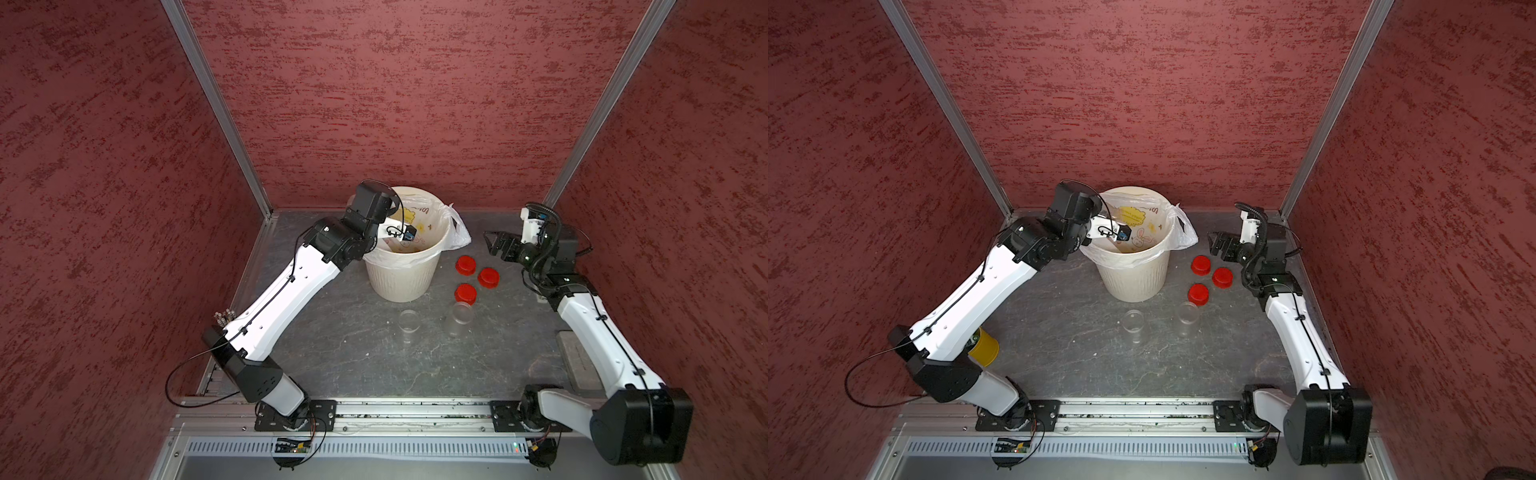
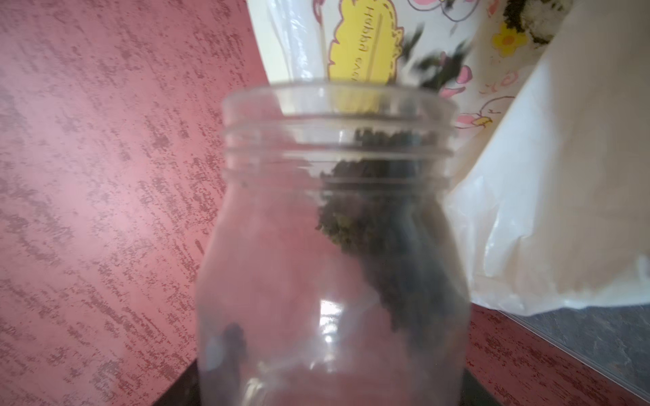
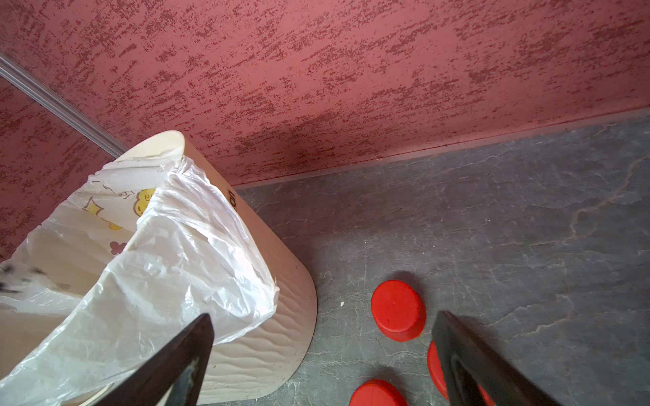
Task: Empty moldy tea leaves from jars
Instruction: Pour the moldy tea leaves from the jar into the trash bin.
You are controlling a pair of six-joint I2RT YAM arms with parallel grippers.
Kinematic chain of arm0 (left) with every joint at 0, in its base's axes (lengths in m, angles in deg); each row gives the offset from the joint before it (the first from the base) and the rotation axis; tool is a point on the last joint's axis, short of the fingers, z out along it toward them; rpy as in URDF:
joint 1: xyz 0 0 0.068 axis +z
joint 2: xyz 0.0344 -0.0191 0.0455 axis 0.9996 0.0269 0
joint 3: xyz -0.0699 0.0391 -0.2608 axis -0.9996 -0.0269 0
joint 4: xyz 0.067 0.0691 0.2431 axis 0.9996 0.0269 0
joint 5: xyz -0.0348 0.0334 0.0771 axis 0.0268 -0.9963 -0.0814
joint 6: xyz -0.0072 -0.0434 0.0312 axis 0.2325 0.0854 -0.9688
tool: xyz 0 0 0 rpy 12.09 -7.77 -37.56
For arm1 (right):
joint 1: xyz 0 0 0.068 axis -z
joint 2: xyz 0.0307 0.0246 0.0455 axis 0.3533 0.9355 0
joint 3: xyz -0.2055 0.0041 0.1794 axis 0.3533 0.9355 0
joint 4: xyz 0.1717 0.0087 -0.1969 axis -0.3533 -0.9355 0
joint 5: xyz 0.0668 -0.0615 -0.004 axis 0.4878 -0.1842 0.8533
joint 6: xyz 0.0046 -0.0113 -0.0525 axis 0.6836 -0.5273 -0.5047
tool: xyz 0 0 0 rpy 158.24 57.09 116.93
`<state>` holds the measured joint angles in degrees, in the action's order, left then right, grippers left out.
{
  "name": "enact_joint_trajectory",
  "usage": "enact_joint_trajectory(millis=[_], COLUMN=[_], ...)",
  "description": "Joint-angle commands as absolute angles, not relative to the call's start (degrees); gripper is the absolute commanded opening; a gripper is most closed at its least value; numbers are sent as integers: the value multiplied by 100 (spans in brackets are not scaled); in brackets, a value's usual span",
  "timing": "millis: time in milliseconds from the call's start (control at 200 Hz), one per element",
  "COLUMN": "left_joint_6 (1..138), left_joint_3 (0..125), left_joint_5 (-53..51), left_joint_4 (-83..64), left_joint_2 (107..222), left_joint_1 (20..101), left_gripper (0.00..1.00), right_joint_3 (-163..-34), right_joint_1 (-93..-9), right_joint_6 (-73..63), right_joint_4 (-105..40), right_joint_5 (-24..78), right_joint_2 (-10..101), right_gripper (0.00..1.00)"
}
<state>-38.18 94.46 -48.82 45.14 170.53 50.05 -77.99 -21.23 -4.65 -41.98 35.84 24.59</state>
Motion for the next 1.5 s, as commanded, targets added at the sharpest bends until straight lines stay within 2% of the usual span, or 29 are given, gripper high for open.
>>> enact_joint_trajectory(millis=[0,145,376,581,786,992,1192,1388,1493], left_joint_6=[-3770,-3861,-3553,-3650,-3378,-3491,-3359,-3441,-3254], left_joint_3=[9520,10164,9469,10433,9883,10577,10044,10860,10629], left_joint_5=[-4926,-4915,-4886,-4888,-4882,-4932,-4958,-5007,-4961], left_joint_4=[4607,4763,4843,5154,5235,5318,5366,5518,5701], left_joint_2=[17061,17161,17059,17269,17243,17385,17320,17629,17621], left_joint_1=[5081,4844,4980,4755,4979,4755,4843,4543,4633], left_gripper=[65,66,66,66,66,66,66,66,66], right_joint_3=[-7956,-7995,-7976,-8038,-8040,-8069,-8029,-8159,-8137], right_joint_1=[-2134,-2131,-2129,-2139,-2139,-2148,-2151,-2161,-2161], right_joint_6=[-453,-440,-424,-396,-396,-376,-369,-410,-396], right_joint_4=[-4068,-4063,-4049,-4065,-4076,-4076,-4068,-4171,-4149], right_joint_5=[3659,3684,3731,3761,3764,3801,3806,3805,3818], right_joint_2=[2355,2377,2346,2351,2268,2285,2232,2267,2234], right_gripper=[99,99,99,99,99,99,99,99,99])
